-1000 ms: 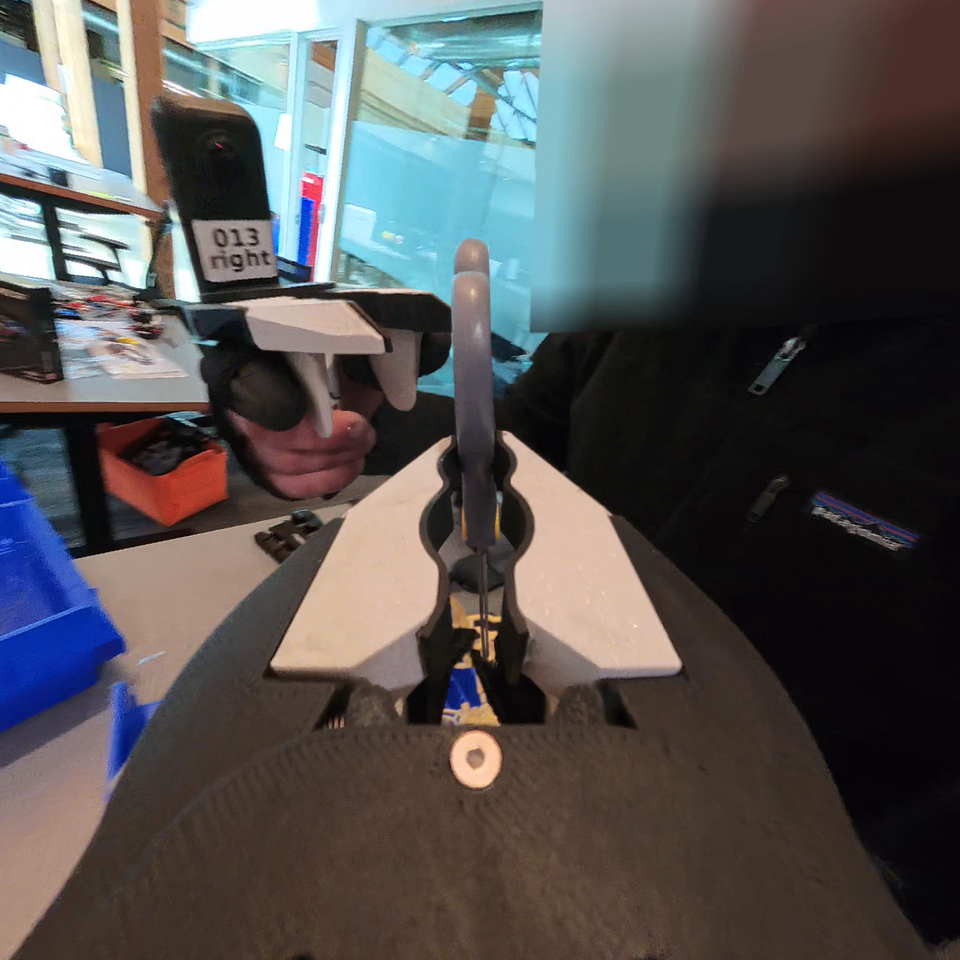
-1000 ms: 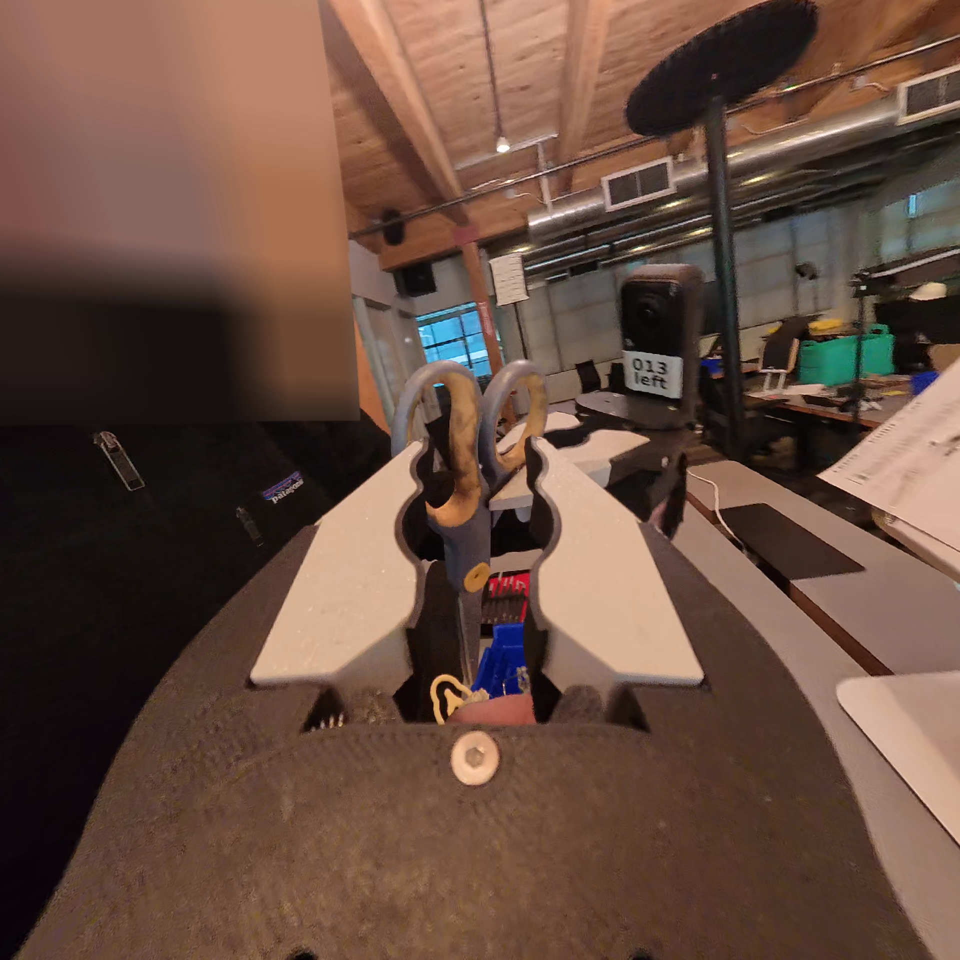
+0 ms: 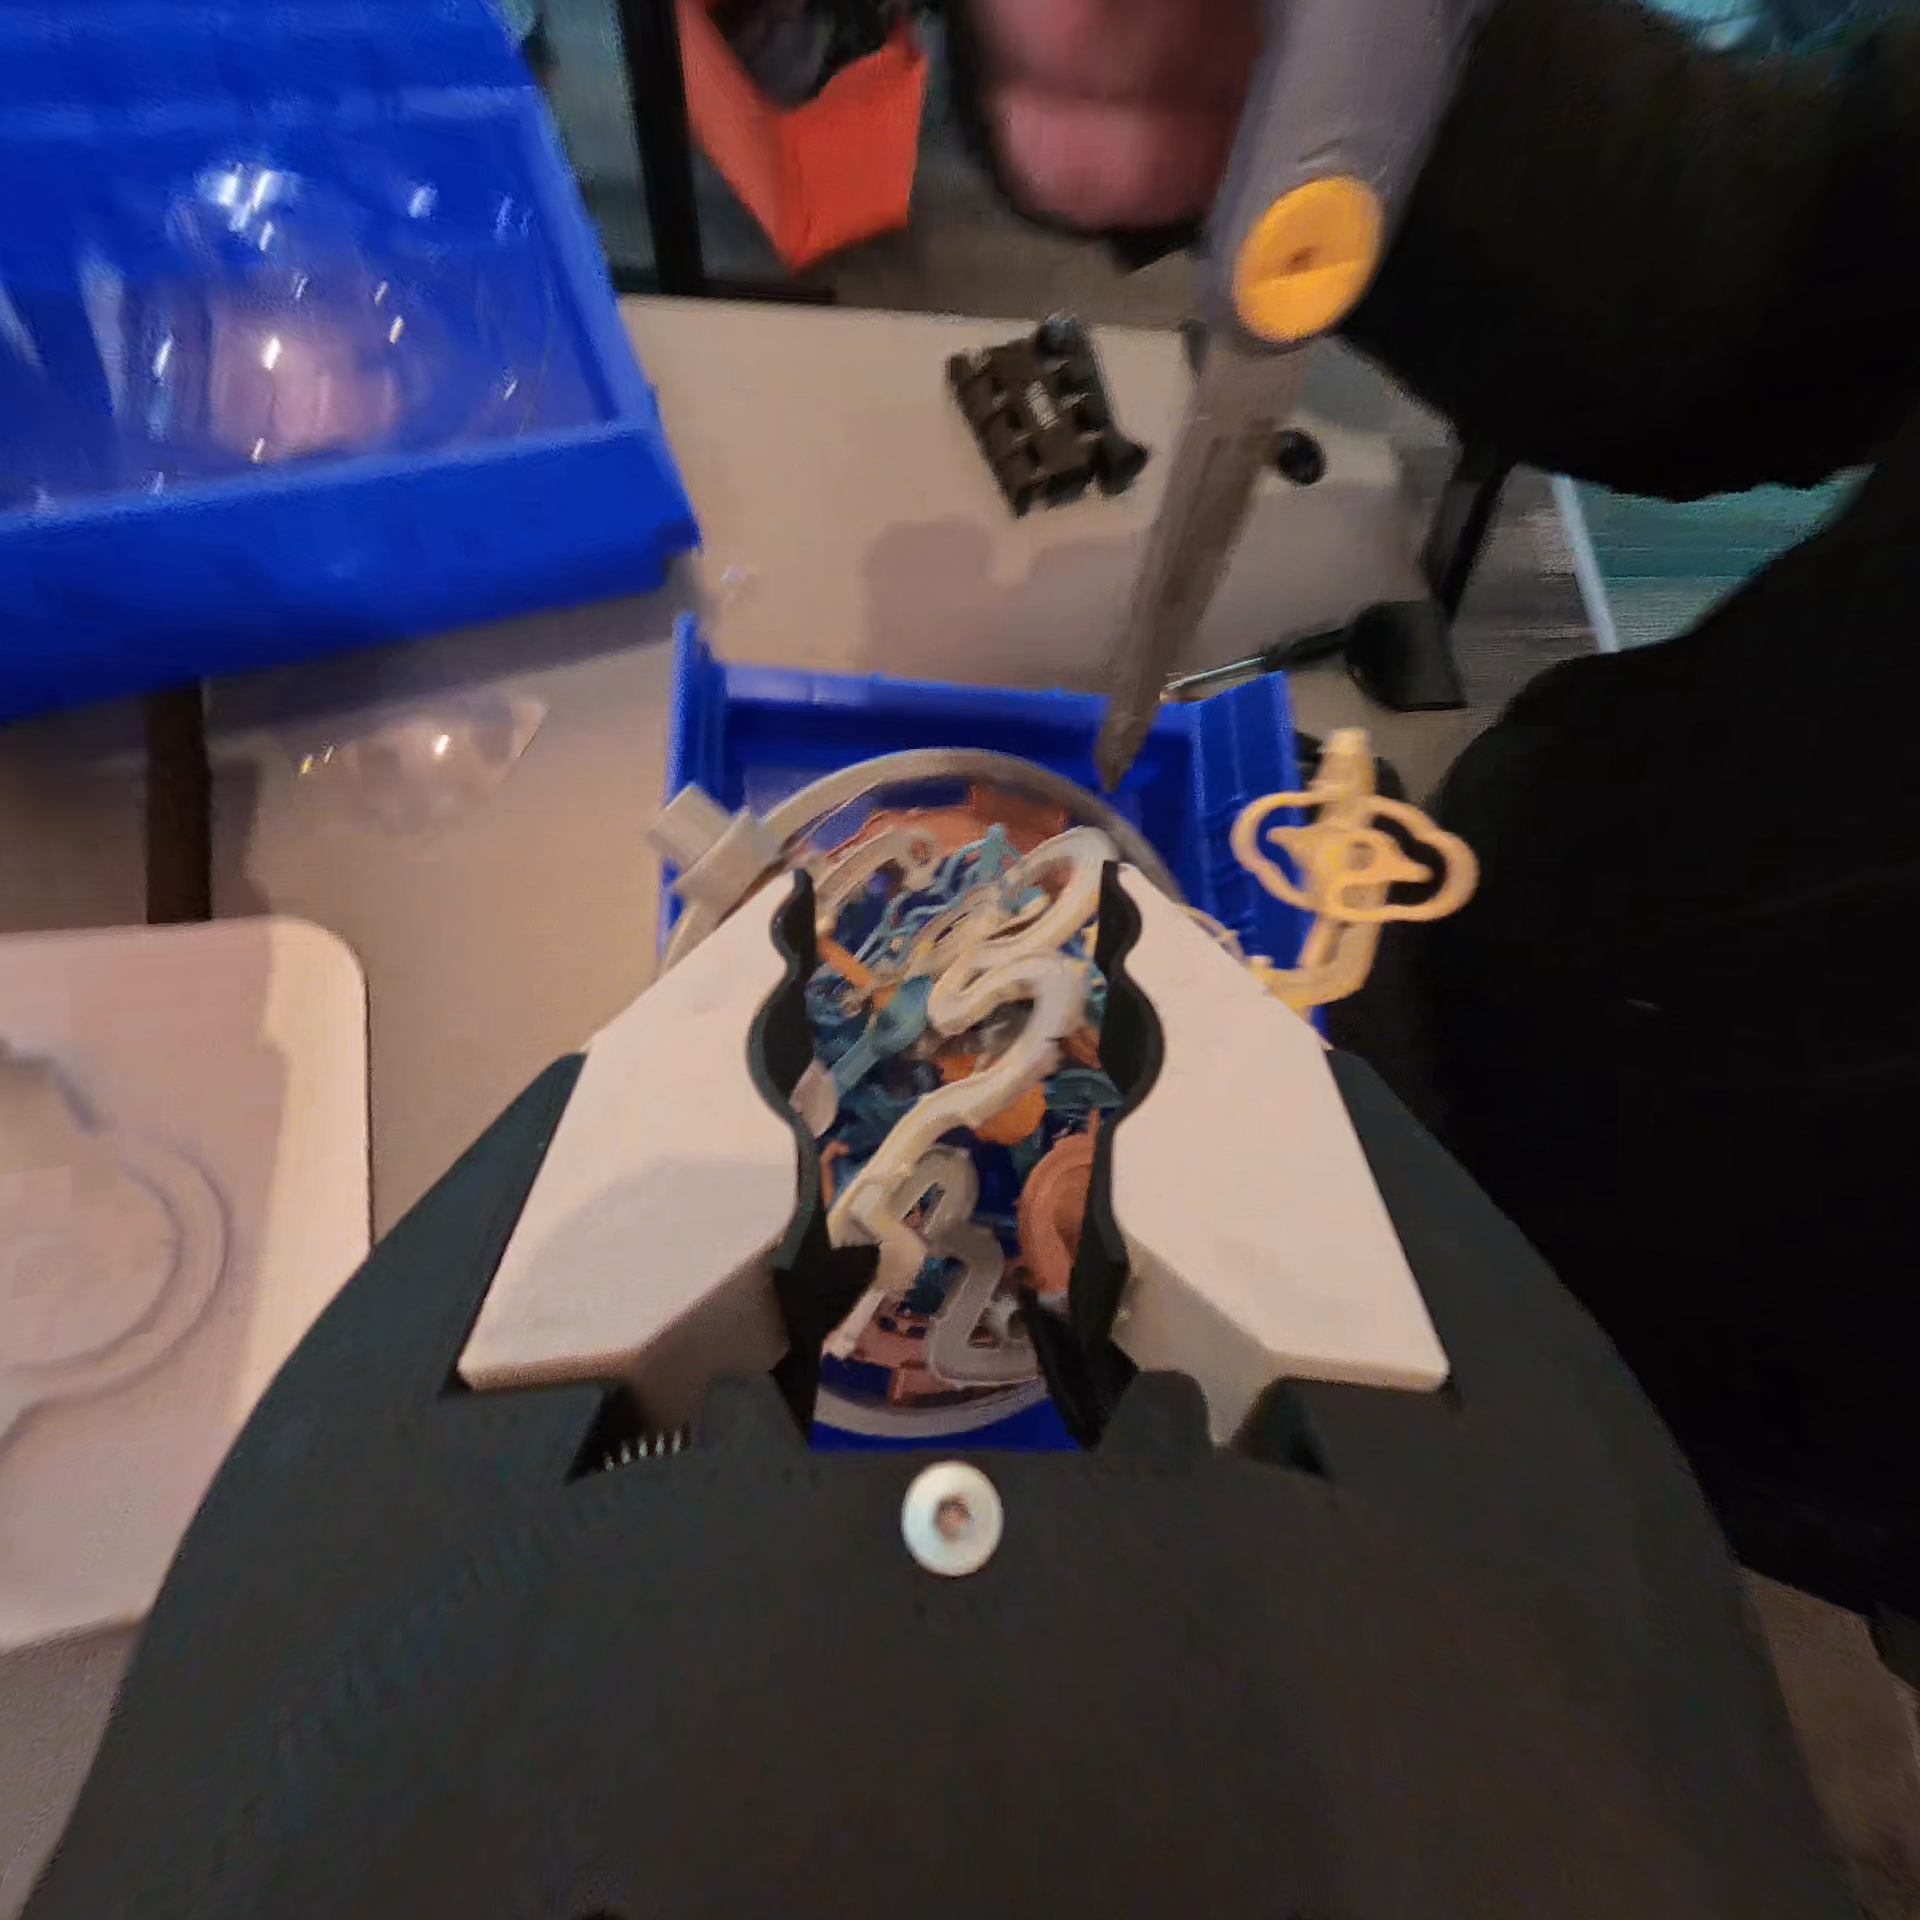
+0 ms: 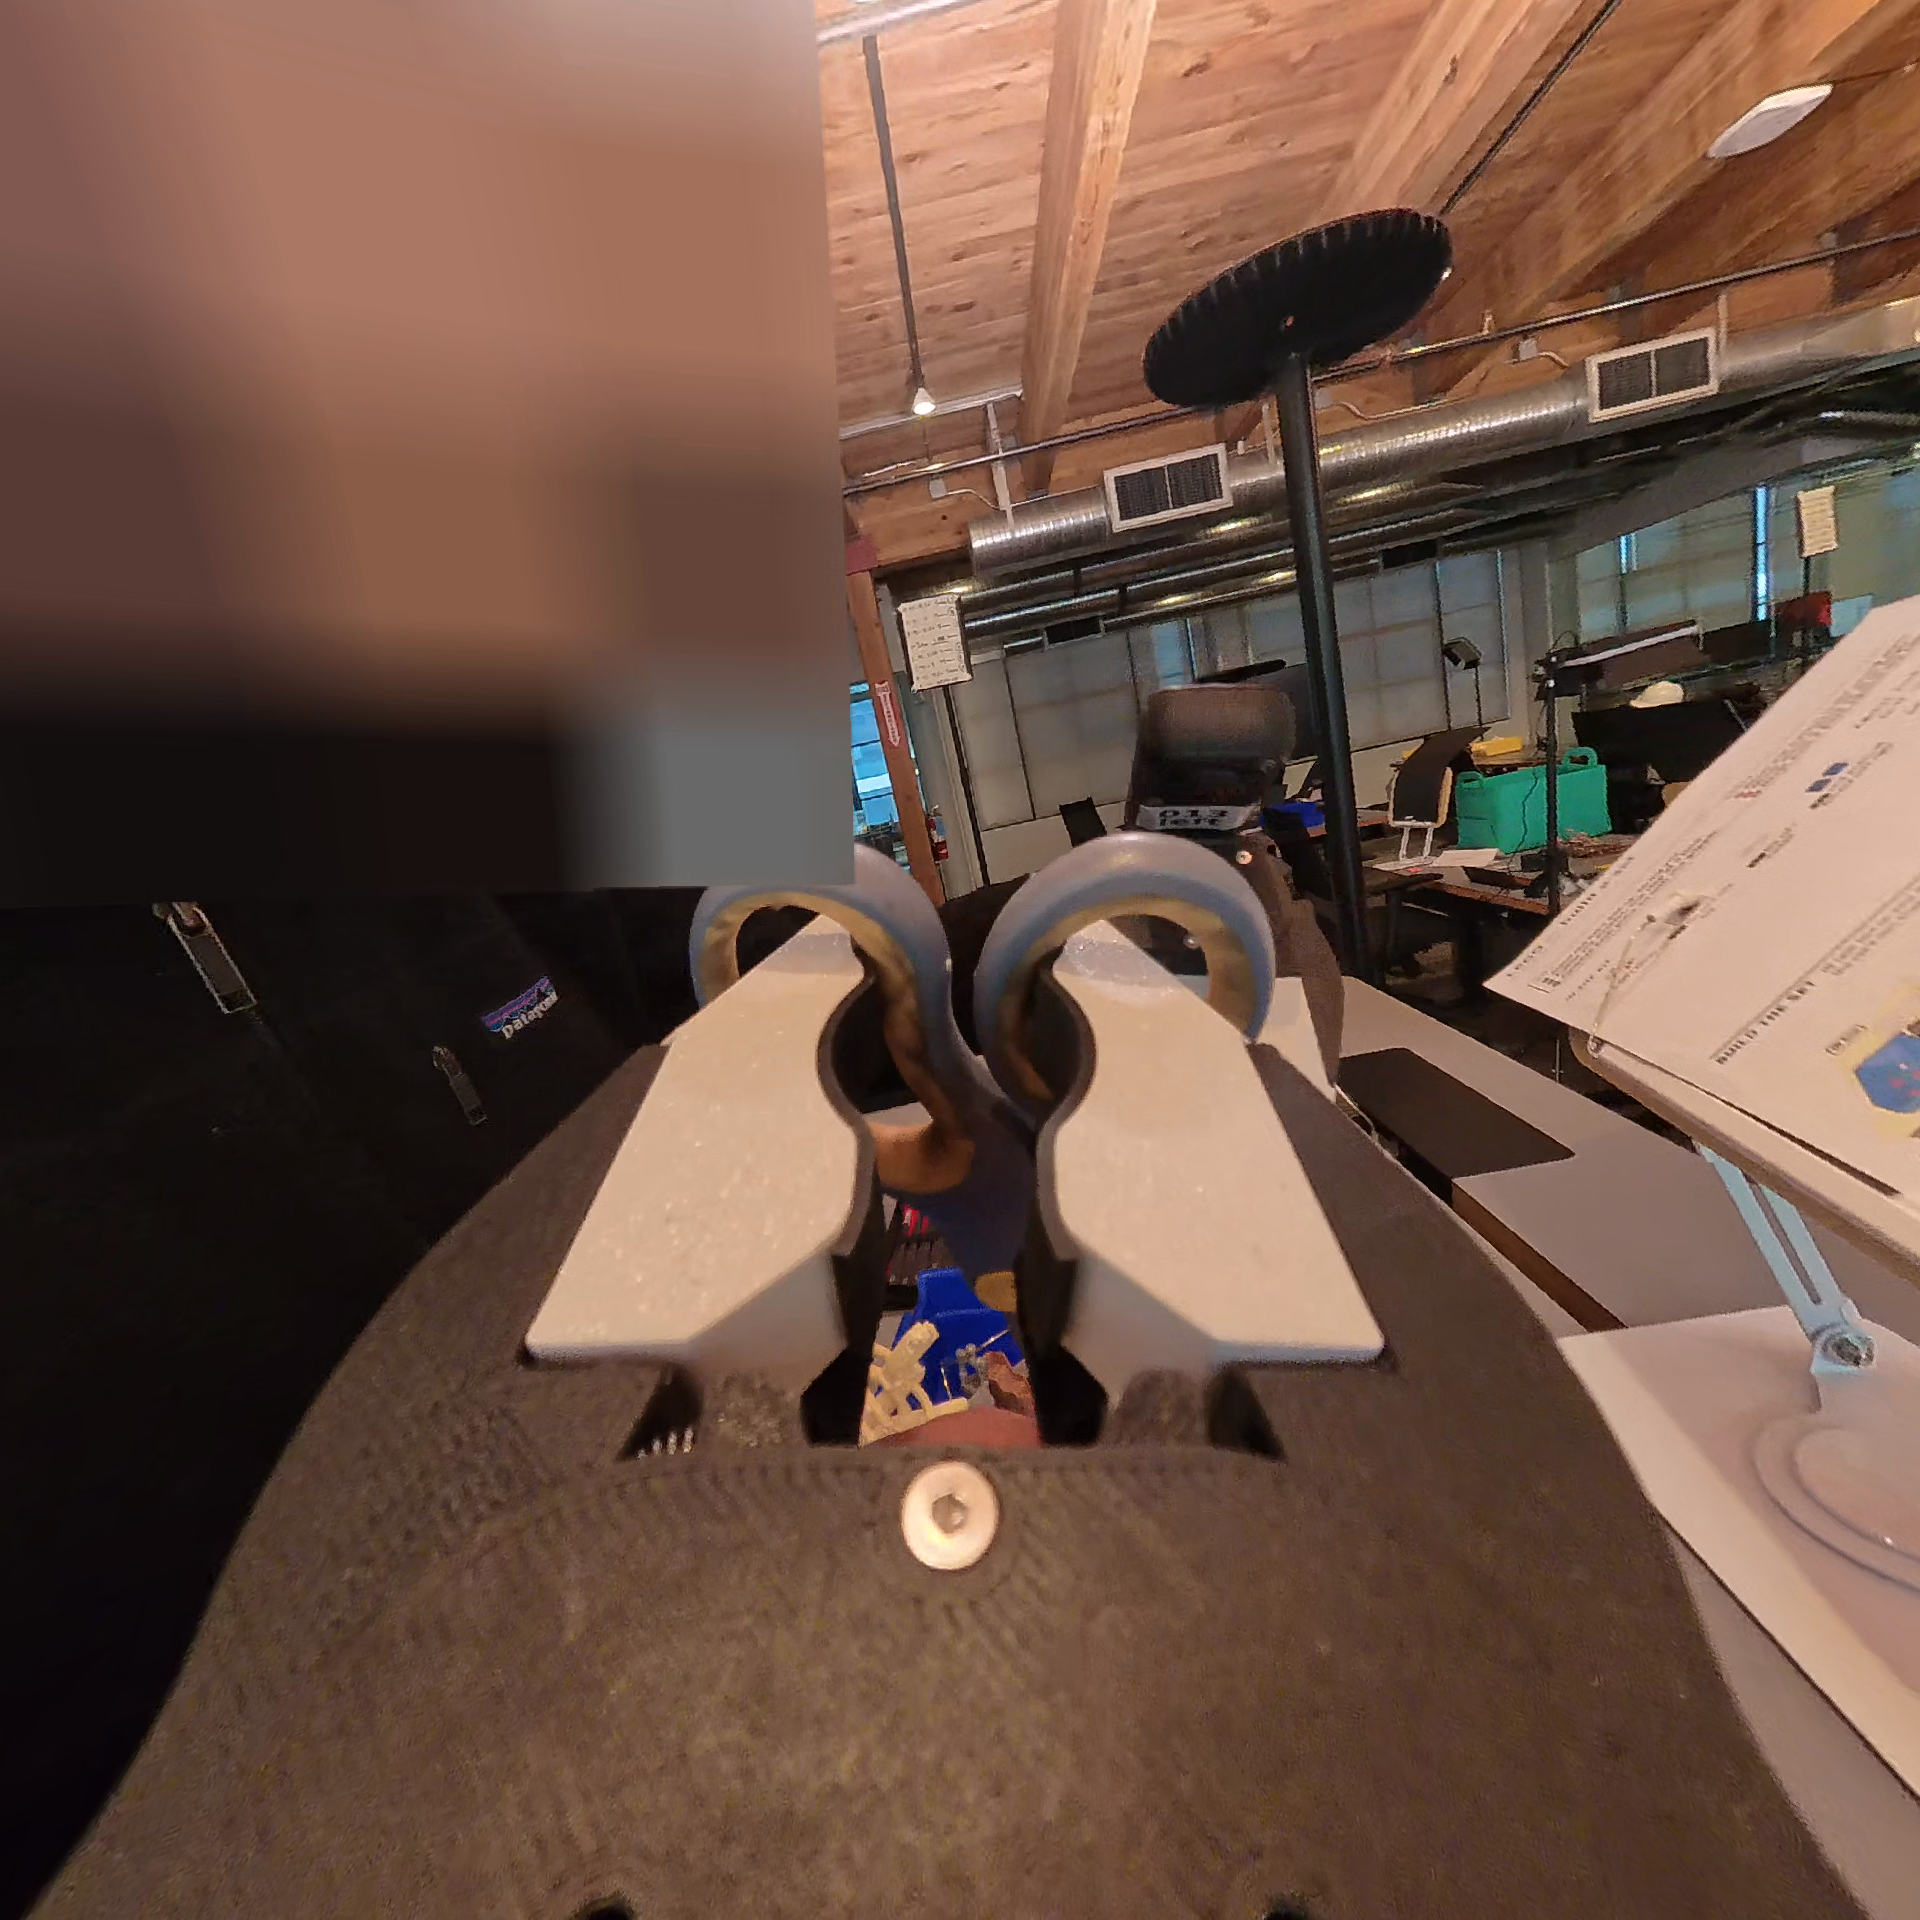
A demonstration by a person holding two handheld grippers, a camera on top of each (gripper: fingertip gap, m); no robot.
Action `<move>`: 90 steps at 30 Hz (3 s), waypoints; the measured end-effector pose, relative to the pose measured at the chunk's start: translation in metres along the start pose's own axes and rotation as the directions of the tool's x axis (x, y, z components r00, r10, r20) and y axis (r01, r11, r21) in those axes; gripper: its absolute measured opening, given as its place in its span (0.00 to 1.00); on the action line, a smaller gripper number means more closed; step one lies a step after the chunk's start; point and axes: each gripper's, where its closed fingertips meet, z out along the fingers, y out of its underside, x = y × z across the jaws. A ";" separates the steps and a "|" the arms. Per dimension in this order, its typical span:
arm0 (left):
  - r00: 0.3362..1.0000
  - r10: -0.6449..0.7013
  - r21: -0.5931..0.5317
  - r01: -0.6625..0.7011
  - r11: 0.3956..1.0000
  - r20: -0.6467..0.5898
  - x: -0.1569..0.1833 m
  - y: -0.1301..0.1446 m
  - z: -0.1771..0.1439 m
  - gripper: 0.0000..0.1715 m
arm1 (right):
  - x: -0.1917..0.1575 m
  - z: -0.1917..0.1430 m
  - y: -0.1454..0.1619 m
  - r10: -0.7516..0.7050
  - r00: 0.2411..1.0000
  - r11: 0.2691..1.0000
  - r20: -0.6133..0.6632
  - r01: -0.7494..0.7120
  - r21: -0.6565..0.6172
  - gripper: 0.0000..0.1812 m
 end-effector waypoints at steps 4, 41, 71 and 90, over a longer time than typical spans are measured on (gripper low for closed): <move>0.976 -0.208 0.056 0.212 0.976 -0.065 -0.022 0.009 0.004 0.20 | 0.016 -0.008 0.013 0.014 0.997 0.999 -0.078 -0.012 0.031 0.11; 0.962 0.145 -0.021 -0.145 0.989 0.233 -0.010 0.041 0.041 0.07 | 0.031 -0.055 0.005 0.115 0.986 0.942 -0.124 -0.069 0.328 0.10; 0.900 0.189 0.060 -0.230 0.971 0.393 -0.003 0.034 0.040 0.06 | 0.047 0.033 0.030 0.094 0.974 0.977 -0.208 -0.131 -0.171 0.09; 0.867 0.207 0.149 -0.303 0.941 0.453 0.012 0.031 0.039 0.04 | 0.067 -0.047 0.080 0.476 0.808 0.863 -0.346 -0.354 0.360 0.10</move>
